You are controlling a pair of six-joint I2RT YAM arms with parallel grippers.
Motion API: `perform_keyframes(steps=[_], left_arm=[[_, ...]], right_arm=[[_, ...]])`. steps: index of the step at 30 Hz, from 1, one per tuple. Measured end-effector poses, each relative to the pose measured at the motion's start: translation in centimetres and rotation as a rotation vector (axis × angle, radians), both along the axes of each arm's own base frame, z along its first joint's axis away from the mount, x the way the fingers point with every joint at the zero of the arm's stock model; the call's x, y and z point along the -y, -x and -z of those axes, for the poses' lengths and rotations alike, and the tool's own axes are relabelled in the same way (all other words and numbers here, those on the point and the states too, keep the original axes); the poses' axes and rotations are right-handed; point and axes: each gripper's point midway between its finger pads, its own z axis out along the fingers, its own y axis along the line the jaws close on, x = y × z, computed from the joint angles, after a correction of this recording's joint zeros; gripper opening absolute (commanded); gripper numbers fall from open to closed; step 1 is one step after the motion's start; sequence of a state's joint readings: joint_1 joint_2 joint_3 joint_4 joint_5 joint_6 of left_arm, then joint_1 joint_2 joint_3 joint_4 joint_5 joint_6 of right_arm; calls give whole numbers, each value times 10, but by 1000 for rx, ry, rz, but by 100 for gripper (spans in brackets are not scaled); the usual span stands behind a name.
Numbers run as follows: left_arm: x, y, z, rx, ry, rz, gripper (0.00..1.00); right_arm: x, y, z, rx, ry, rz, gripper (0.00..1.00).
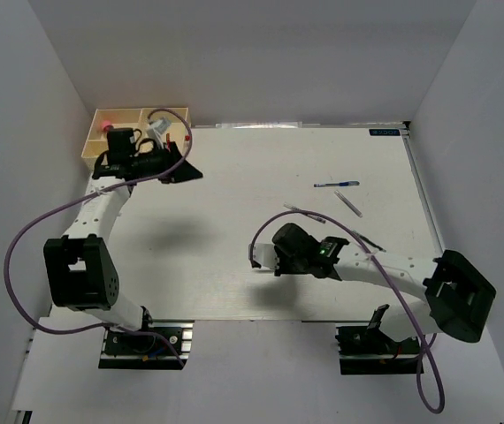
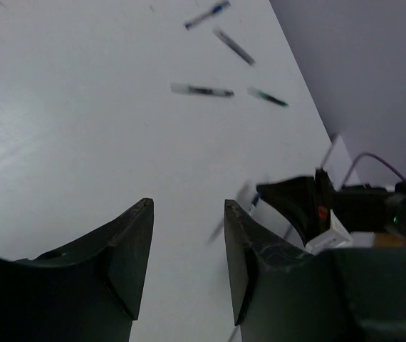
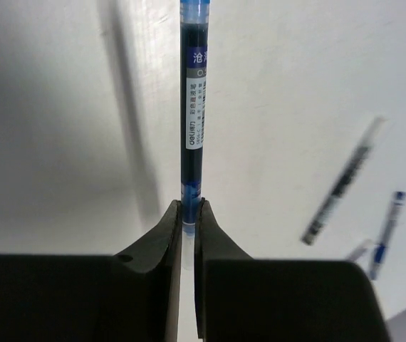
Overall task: Sort the stationery into containers
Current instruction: Pick up the pen from the center of the board, then place the pen in the storage box.
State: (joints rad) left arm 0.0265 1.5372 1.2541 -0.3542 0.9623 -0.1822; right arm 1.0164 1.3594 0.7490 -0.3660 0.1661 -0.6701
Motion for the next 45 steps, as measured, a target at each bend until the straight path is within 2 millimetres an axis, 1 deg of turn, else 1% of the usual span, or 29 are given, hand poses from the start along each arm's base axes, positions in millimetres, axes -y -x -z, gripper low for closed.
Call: perform_keyframes(steps=[2,4,7,10,13,16,19,22,27,29,30,33,34,36,37,38,39,40,41,43,45], left_arm=[[18,20,22,-82,20,72,53],[37,45,42,-164,35,146,53],[62,78,63,-251,44,240,53],[82,104,73,-301,36,321,53],[97,121,74,-312,30,390,54],[109,140,78,-334,34,455,55],[121,161,81,-362,40,524,57],[132,178,79,-367,46,590,58],[145,194,83,-376,32,658,57],[149,198,89,-398,20,677,54],[151,199,92,-411,13,683,52],[159,201,98,-430,-10,705,37],[161,201,99,-429,-13,714,25],[164,203,98,-422,-20,726,15],[164,203,100,-416,-31,723,5],[164,203,100,-418,-35,723,0],[164,203,101,-418,-38,720,0],[164,203,100,-418,-38,718,0],[164,201,100,-415,-39,711,0],[163,198,100,-407,-32,687,0],[157,193,100,-407,-32,646,0]], right_arm=[[-7,-11,-15,72,-28,-27,0],[-13,-20,-28,137,-50,-62,0],[-23,-29,-51,244,-98,-133,0],[-31,-32,-79,391,-166,-232,0],[-36,-32,-97,518,-199,-317,0],[-38,-31,-102,605,-196,-392,0],[-38,-27,-99,655,-180,-454,0],[-39,-22,-98,695,-173,-502,0],[-46,-16,-102,766,-177,-560,0],[-48,-15,-103,783,-178,-575,0],[-49,-14,-105,791,-179,-580,0],[-52,-13,-110,814,-187,-585,0],[-51,-13,-109,815,-182,-586,0],[-49,-14,-106,817,-168,-587,0],[-49,-13,-105,820,-162,-590,0],[-49,-13,-105,822,-161,-591,0],[-49,-13,-104,824,-159,-592,20],[-48,-13,-104,830,-158,-589,74],[-47,-13,-104,833,-163,-579,89],[-44,-14,-104,844,-160,-561,89],[-38,-17,-101,845,-151,-522,89]])
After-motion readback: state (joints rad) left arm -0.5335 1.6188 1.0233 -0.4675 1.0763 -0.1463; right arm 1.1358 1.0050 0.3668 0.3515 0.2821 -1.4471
